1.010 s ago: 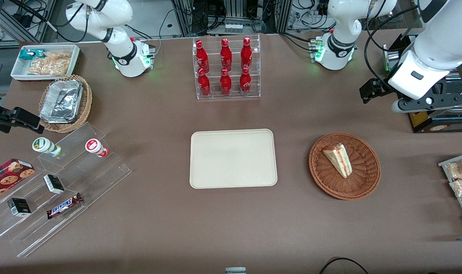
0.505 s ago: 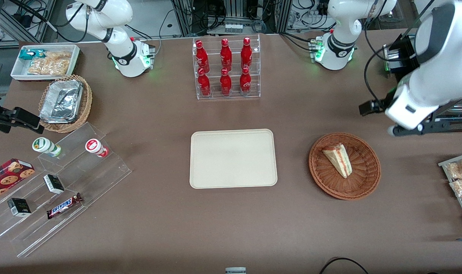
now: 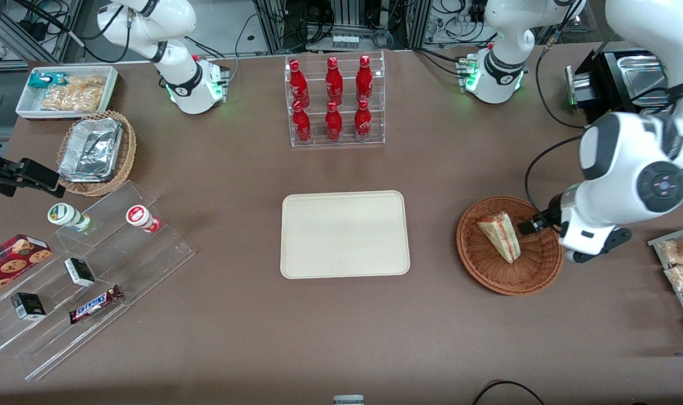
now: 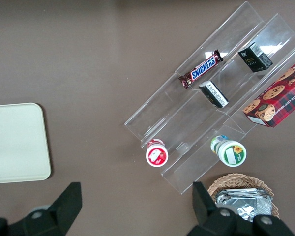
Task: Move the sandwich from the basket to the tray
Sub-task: 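Lower the open left gripper around the sandwich and close it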
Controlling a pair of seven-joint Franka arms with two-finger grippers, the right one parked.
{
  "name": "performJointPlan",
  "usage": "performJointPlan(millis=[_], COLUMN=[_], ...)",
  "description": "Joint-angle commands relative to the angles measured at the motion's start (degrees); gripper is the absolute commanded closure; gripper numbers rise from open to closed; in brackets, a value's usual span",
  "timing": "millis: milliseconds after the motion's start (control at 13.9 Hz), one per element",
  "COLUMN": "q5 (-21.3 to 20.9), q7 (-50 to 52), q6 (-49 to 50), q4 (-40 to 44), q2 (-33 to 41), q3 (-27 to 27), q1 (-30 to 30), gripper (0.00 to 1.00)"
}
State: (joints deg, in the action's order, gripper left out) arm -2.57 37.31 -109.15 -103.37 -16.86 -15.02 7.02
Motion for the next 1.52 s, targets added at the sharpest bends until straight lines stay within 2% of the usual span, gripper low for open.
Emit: performJointPlan(millis=[0, 289, 1082, 1155, 1227, 1299, 1443], q5=[0.1, 0.0, 0.2, 0.7, 0.7, 0.5, 0.4], q7=[3.9, 6.7, 8.8, 8.9, 9.2, 8.9, 8.4], q6=[-4.2, -8.5, -19.0, -19.0, -18.9, -18.8, -18.6], q4=[-2.6, -3.7, -9.4, -9.2, -9.1, -8.9, -8.2], q2=[-1.9, -6.3, -11.1, -11.2, -11.0, -10.9, -10.8], q3=[-0.3, -0.3, -0.4, -0.4, -0.4, -0.4, -0.4], q1=[0.2, -0.1, 0.1, 0.1, 0.2, 0.1, -0.2], gripper=[0.0, 0.0, 0.0, 0.15, 0.62, 0.8, 0.85])
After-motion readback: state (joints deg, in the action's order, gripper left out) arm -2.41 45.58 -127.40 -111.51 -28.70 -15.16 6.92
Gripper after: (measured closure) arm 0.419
